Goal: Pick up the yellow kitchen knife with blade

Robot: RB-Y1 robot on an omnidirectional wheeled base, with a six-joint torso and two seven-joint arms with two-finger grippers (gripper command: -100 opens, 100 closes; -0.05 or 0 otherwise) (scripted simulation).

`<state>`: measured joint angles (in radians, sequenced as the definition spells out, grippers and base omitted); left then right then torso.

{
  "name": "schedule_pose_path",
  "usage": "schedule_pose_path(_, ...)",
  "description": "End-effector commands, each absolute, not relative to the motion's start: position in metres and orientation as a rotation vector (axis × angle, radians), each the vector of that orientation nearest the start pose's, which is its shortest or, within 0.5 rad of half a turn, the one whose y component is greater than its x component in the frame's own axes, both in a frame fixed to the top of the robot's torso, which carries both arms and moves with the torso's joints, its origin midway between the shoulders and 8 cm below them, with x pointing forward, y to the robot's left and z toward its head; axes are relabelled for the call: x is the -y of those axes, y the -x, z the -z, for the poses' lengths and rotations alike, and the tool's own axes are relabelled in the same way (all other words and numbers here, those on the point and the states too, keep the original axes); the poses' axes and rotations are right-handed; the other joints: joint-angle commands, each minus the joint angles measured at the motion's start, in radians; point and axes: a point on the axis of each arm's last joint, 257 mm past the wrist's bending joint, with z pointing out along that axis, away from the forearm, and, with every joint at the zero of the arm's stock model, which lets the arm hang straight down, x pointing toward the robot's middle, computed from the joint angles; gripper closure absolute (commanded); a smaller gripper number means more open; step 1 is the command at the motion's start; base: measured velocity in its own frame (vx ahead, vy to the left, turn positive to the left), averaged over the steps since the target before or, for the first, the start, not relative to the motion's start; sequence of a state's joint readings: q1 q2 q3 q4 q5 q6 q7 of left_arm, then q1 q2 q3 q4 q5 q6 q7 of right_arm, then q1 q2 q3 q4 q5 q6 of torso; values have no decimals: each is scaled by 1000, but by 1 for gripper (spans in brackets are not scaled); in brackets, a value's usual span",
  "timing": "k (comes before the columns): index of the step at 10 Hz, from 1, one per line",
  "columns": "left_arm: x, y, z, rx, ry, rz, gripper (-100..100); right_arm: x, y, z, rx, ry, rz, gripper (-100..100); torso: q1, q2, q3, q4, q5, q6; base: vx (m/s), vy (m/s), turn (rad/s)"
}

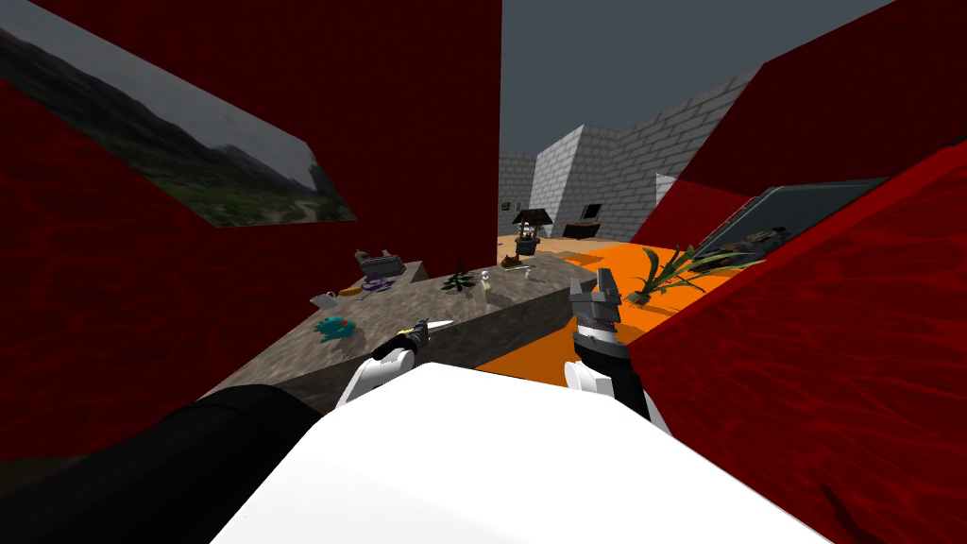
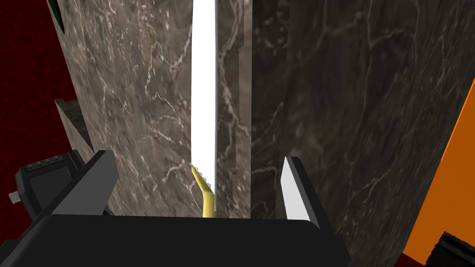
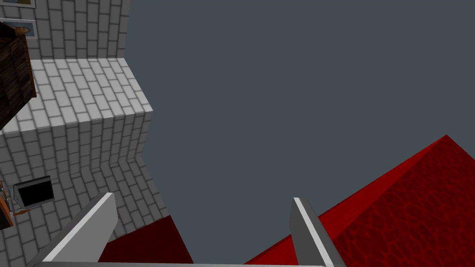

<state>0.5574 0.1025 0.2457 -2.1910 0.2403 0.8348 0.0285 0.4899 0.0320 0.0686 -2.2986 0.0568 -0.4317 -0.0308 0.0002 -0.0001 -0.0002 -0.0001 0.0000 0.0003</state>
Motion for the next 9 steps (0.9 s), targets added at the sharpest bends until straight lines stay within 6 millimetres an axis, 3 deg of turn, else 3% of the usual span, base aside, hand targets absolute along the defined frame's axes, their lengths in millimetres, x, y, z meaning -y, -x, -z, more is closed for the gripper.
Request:
schedule_pose_path(1, -400, -314, 338, -1363, 1924, 637, -100, 254, -356, -23, -639, -698, -1357, 0, 0, 0, 0, 0, 0, 0, 20, 8, -6)
schedule_pose_path(4, -400, -317, 344, -1362, 1925, 636, -100, 254, -356, -23, -639, -698, -1357, 0, 2, -2, -1, -1, 0, 0, 34, 16, -5)
schedule_pose_path(5, -400, -317, 344, -1361, 1924, 636, 100, 254, -356, -23, -639, -698, -1357, 0, 1, -1, -1, 0, 0, 0, 0, 0, 0)
schedule_pose_path(9, -395, -304, 361, -1382, 1974, 612, 100, 253, -356, -23, -639, -698, -1357, 0, 1, -6, 2, 9, -11, 4, -12, -10, 9)
